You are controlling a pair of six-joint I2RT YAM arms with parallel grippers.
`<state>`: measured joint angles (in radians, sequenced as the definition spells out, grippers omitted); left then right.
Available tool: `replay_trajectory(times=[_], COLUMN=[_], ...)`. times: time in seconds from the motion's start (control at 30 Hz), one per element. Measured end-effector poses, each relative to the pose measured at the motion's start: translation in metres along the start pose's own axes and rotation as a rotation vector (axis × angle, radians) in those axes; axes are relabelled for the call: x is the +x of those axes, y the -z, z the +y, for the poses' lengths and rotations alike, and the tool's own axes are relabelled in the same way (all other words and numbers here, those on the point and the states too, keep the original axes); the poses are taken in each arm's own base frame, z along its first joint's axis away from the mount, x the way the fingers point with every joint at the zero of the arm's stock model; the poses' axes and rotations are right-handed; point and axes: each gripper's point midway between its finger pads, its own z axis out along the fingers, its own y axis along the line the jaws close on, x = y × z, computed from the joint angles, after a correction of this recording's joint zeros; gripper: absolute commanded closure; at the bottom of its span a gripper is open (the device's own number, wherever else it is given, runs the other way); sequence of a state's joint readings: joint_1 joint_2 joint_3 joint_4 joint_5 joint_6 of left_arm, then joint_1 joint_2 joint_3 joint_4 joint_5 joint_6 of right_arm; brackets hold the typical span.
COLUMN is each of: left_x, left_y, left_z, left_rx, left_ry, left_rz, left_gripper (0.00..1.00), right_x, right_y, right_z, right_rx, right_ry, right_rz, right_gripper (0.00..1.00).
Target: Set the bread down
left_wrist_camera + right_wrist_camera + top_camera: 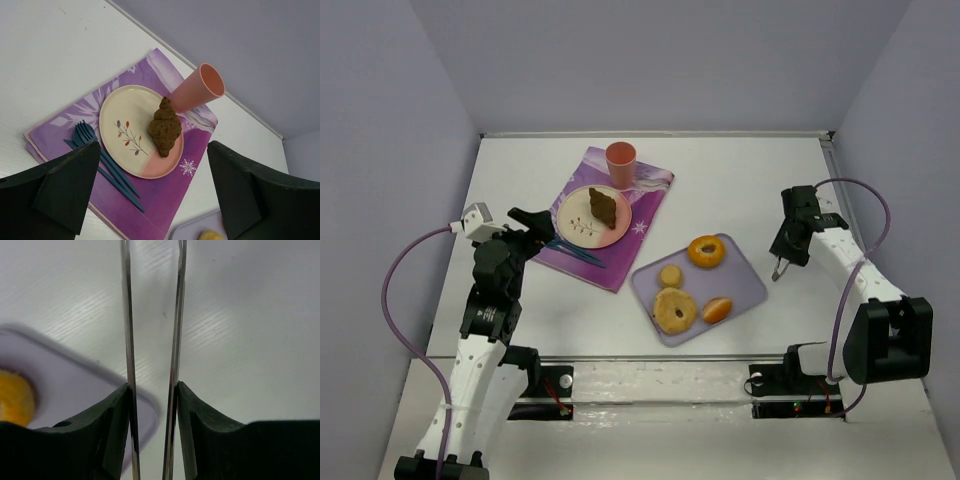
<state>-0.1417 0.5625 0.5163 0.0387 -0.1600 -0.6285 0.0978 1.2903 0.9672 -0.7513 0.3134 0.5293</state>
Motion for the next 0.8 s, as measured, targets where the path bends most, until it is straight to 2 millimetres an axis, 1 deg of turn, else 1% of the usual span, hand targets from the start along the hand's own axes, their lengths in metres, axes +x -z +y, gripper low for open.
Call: replay_trajectory(times=[0.07, 0.13, 0.2, 0.33, 0.4, 0.47, 0.53, 0.57, 0.6, 0.67, 0.8], left_x=[0.000, 0.000, 0.000, 0.001, 0.002, 0.002, 0.002, 0.002, 0.002, 0.002, 0.002], left_y=[0.000, 0.000, 0.000, -0.001, -0.001, -0.002, -0.002, -0.002, -0.002, -0.002, -0.002], left_z=[0.000, 0.000, 0.000, 0.001, 0.001, 0.002, 0.002, 0.002, 0.002, 0.002, 0.002], left_rx=[-0.001, -0.002, -0.002, -0.006, -0.007, -0.008, -0.008, -0.008, -0.008, -0.008, -0.008], left_ry=[0.000, 0.000, 0.000, -0.001, -0.001, -0.002, -0.002, -0.002, -0.002, -0.002, -0.002], left_rz=[-0.001, -0.001, 0.000, 0.003, 0.005, 0.006, 0.007, 0.007, 0.007, 0.007, 0.007], left_gripper=[0.01, 0.01, 0.01, 0.01, 0.01, 0.01, 0.01, 0.01, 0.01, 0.01, 0.01], right_x=[0.012, 0.017, 0.019, 0.024, 0.031, 0.040, 0.045, 0.046, 0.046, 0.043, 0.040], right_y=[-0.012, -0.016, -0.016, -0.012, -0.008, -0.001, 0.007, 0.012, 0.016, 0.025, 0.038], right_z=[-0.016, -0.025, -0.028, -0.033, -0.037, -0.044, -0.051, -0.054, -0.056, -0.059, -0.065], right_rx=[0.070, 0.108, 0.121, 0.133, 0.137, 0.153, 0.172, 0.173, 0.171, 0.164, 0.163], right_ry=[-0.007, -0.020, -0.033, -0.061, -0.079, -0.093, -0.121, -0.138, -0.151, -0.172, -0.204], right_rz=[0.044, 0.060, 0.060, 0.065, 0.071, 0.084, 0.085, 0.077, 0.066, 0.039, 0.002], right_gripper=[0.49, 0.43, 0.38, 0.32, 0.25, 0.24, 0.19, 0.10, 0.08, 0.00, 0.00])
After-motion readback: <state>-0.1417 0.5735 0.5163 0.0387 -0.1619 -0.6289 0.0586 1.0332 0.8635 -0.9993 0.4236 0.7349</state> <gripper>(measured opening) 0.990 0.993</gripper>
